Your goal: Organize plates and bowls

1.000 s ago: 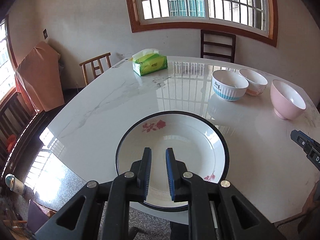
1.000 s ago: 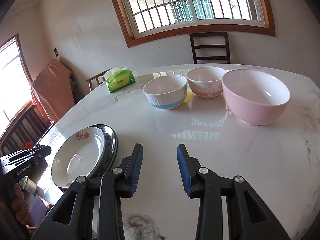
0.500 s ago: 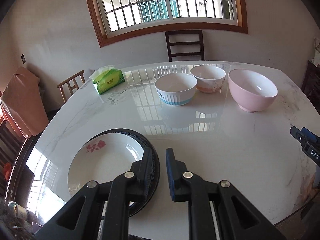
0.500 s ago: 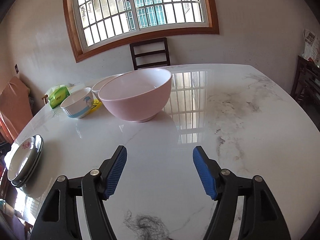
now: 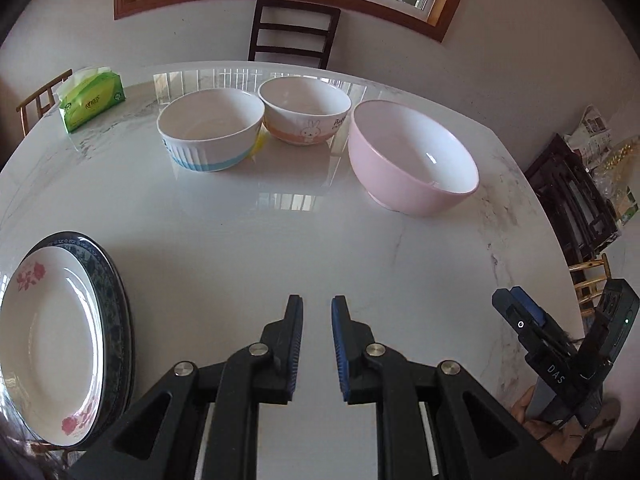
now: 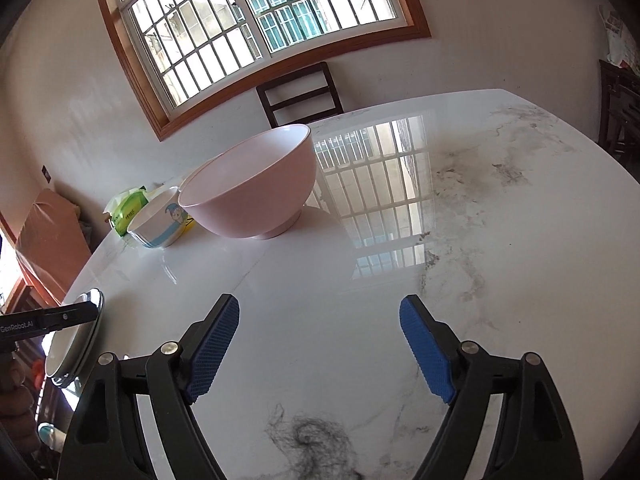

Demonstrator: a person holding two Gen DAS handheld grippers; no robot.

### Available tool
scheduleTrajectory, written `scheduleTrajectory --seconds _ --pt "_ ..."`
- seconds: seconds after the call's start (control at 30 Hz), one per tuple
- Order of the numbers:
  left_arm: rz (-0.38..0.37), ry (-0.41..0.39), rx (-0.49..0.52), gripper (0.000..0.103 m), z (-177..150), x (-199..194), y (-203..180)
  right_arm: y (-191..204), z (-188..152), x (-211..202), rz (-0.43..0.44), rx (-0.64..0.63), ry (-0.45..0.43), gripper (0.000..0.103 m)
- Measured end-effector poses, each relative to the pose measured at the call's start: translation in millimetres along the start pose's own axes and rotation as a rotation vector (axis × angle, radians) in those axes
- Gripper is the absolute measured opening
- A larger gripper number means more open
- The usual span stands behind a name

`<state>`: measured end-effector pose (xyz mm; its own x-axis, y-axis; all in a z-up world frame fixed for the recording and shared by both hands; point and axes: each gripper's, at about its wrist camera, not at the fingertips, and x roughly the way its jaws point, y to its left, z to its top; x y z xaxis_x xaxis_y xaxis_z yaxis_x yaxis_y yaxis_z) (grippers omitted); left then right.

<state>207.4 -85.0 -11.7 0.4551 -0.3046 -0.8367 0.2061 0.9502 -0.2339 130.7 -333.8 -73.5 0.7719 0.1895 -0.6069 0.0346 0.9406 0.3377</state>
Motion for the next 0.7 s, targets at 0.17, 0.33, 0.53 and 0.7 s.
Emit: scheduleTrajectory --seconds 0.17,0.33,0.53,0.7 --pt "-0.137 0.081 -0.049 0.015 41.2 15.3 -8.4 3.2 7.1 2.5 0.031 -0.009 0.046 0.066" --pt "-0.197 0.108 -0.063 0.015 91.0 29.7 -21.0 8.3 61.9 2.7 0.098 -0.046 0.115 0.055" --pt "-0.248 0.192 -0.160 0.015 125.0 61.6 -17.5 15.0 140.3 25.3 0.111 -0.071 0.206 0.066" --pt "-0.187 0.200 -0.167 0.019 137.1 74.0 -12.6 20.4 172.7 54.9 0.058 -0.105 0.282 0.068"
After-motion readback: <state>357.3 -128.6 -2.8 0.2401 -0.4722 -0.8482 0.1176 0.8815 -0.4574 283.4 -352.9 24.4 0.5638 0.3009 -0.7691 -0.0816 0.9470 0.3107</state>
